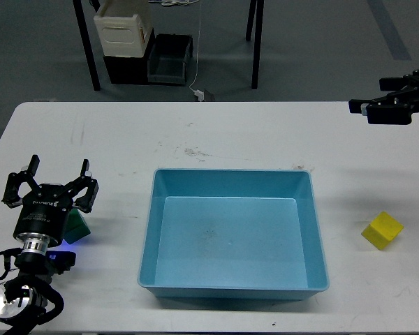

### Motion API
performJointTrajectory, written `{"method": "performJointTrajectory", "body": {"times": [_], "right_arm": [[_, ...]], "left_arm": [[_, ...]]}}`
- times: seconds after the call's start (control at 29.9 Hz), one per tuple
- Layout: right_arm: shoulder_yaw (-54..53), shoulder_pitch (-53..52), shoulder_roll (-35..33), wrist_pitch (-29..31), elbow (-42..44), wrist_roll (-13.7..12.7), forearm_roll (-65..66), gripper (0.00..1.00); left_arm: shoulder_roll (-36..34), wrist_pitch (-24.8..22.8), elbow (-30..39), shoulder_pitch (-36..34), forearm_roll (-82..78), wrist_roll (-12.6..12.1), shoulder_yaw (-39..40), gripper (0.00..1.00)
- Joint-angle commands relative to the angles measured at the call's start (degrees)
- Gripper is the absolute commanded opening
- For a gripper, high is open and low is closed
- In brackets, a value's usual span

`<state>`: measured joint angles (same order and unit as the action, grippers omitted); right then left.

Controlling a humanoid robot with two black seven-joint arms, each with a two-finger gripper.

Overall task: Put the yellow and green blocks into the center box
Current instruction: 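Lower the right gripper onto the yellow cube and close it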

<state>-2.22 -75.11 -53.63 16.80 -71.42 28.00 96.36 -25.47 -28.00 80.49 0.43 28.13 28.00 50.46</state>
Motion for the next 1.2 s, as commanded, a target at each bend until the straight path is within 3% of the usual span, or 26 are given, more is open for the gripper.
{"method": "performJointTrajectory", "body": {"times": [0.0, 0.2, 0.43, 1.17], "right_arm": [[4.8, -1.0, -0.6, 0.1, -1.0, 0.0, 4.9, 1.0], [10.6, -0.7, -4.1, 2.7, -4.7, 0.0, 6.6, 1.0], [13.6, 0.0, -5.2, 9.7, -6.9, 0.0, 6.8, 1.0], [14.5, 9.9, 2.6, 10.0, 0.4, 0.0, 8.2, 1.0]], "left_arm": [[0.0, 0.0, -0.5, 0.0, 0.0, 0.0, 0.0, 1.0], [0.0, 0.0, -1.3, 0.0, 0.0, 0.0, 0.0, 1.0], [0.8, 0.0, -1.5, 0.0, 0.0, 0.0, -0.1, 1.0], [1.1, 0.0, -2.3, 0.0, 0.0, 0.0, 0.0, 1.0]]}}
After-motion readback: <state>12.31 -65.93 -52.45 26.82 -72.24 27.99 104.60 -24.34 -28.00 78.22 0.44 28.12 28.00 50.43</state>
